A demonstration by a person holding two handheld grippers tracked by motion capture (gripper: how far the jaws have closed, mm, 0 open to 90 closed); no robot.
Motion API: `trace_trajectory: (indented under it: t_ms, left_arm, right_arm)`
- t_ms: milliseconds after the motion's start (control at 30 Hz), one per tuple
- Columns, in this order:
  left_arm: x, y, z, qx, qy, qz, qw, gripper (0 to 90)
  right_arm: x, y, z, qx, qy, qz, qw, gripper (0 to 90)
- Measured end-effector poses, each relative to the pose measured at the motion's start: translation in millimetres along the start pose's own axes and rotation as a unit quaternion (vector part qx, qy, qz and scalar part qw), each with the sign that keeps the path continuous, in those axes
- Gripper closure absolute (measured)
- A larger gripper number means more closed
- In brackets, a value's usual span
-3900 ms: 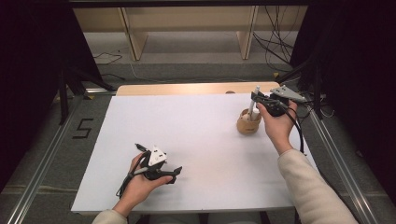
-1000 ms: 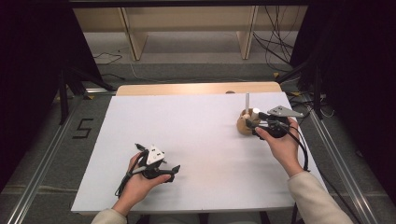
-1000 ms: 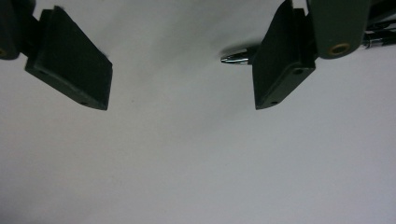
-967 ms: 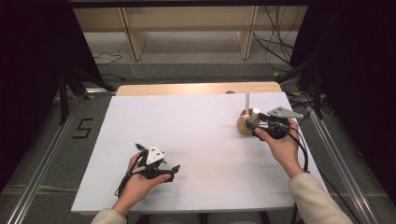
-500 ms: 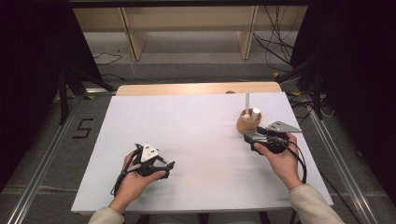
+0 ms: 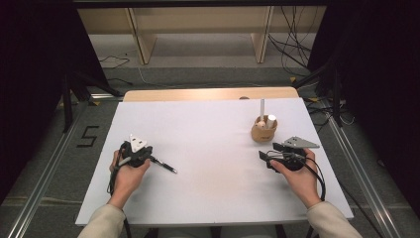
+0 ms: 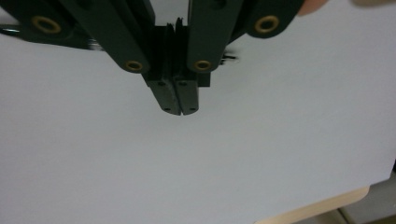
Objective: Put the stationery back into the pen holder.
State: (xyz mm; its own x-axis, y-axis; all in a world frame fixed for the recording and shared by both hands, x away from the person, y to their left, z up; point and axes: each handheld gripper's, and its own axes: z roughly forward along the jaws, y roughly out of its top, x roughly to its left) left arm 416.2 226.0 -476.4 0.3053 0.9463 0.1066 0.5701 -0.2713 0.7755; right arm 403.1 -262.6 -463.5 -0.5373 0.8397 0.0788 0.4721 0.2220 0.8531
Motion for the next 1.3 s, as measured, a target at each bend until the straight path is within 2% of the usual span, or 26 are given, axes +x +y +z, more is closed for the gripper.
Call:
trace_trajectory:
  t_ms: [100, 200, 267, 433, 633, 1067, 1300]
  left_arm:
    - [10.2, -1.0, 9.0, 0.009, 0.007, -0.02, 0.9997, 89.7]
    - [14.8, 0.5, 16.0, 0.013, 0.005, -0.028, 0.9995, 89.7]
    - [16.1, 1.2, 18.6, 0.016, 0.007, -0.027, 0.9995, 89.7]
    - [18.9, 5.0, 30.8, 0.042, 0.011, -0.018, 0.9989, 89.7]
    - [19.7, 4.9, 35.9, 0.058, 0.011, -0.018, 0.9981, 89.6]
    - [18.8, 2.7, 32.7, 0.069, 0.013, -0.001, 0.9976, 89.6]
    - [14.9, 1.6, 27.4, 0.083, 0.021, 0.014, 0.9962, 89.6]
  right_arm:
    - [0.3, -1.2, 0.8, 0.004, 0.001, 0.0, 1.0, 32.0]
    - [0.3, -2.0, 1.5, 0.006, 0.003, 0.001, 1.0, 31.9]
    - [0.5, -2.3, 2.2, 0.007, 0.004, 0.002, 1.0, 31.8]
    - [0.6, -2.3, 1.2, 0.005, 0.004, 0.002, 1.0, 31.8]
    - [-0.6, -3.0, 1.5, 0.007, 0.003, 0.002, 1.0, 31.8]
    - [-0.2, -3.5, 2.9, 0.01, 0.002, 0.003, 0.9999, 31.6]
    - [-0.8, -3.7, 3.1, 0.012, 0.002, 0.002, 0.9999, 31.7]
